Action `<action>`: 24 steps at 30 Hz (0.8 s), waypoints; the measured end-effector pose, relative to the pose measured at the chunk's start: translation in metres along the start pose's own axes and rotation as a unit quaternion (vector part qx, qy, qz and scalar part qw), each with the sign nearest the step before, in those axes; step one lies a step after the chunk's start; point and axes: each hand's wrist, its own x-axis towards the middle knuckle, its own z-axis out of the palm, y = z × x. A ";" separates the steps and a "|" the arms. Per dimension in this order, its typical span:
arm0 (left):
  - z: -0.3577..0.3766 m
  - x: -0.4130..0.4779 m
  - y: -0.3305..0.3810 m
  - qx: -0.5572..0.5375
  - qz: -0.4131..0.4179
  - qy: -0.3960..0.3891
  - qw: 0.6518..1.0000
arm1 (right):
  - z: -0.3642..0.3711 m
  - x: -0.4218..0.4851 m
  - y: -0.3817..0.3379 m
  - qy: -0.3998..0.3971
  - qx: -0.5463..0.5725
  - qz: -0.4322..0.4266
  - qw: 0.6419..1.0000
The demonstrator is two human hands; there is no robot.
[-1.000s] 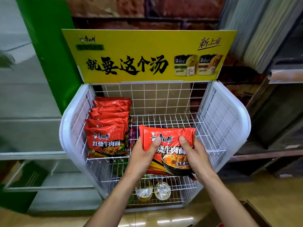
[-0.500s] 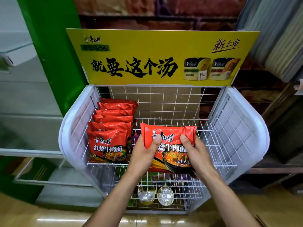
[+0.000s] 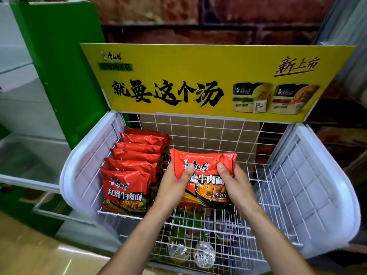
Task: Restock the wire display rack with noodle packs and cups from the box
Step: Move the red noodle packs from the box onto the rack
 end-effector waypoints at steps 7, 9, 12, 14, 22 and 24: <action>0.005 0.028 -0.008 -0.013 -0.016 0.024 0.999 | 0.003 0.024 -0.002 -0.033 0.003 -0.008 0.999; 0.006 0.034 -0.009 -0.017 -0.023 0.036 0.999 | 0.005 0.032 0.001 -0.033 0.003 -0.008 0.999; 0.007 0.044 -0.012 -0.020 -0.025 0.041 0.999 | 0.009 0.043 0.003 -0.031 -0.006 -0.006 0.999; 0.006 0.051 -0.014 -0.022 -0.026 0.042 0.999 | 0.011 0.050 0.005 -0.026 -0.021 0.000 0.999; 0.005 0.083 -0.020 -0.019 -0.034 0.053 0.998 | 0.023 0.074 0.001 -0.021 -0.041 0.002 0.999; 0.004 0.092 -0.022 -0.012 -0.036 0.058 0.998 | 0.024 0.079 0.000 -0.024 -0.045 0.000 0.999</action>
